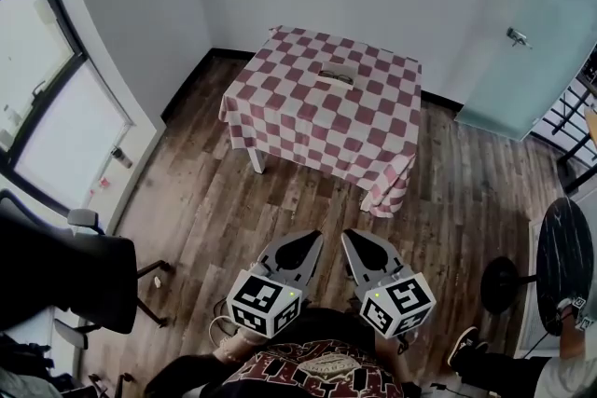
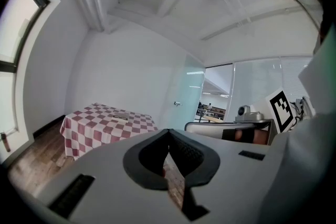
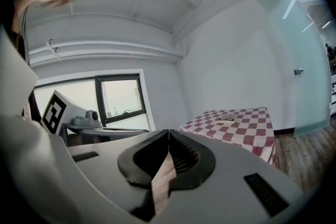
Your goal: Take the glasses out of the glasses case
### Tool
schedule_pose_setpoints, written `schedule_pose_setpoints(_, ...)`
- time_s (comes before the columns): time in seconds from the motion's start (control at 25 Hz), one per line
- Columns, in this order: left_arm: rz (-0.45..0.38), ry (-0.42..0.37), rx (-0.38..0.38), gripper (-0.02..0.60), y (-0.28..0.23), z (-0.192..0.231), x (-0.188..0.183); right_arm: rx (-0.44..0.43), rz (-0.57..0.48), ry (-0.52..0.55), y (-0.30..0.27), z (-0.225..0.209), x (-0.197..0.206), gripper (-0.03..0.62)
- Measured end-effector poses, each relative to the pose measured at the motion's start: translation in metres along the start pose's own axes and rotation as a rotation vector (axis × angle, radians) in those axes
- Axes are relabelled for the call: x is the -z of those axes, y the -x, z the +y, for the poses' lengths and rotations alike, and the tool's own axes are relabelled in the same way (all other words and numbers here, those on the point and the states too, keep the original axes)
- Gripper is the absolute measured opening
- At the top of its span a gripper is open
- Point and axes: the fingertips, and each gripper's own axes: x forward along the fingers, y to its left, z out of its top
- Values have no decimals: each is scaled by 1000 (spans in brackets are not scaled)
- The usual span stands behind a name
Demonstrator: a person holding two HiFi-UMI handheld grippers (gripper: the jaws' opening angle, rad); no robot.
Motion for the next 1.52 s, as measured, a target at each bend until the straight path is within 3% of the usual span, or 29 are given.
schedule_pose_setpoints(0.36,23,16,15,9,-3,37,0,-2,3,-15,-40,3,1,20)
schedule_pose_setpoints(0.88,16,40,-41,9,-1,69,-6,-35,34,-18,-65,7,1,20)
schedule_pose_setpoints(1.52,11,41,-60,9,-82,101,-37,-91,40,-61,-117,-61,-30,20)
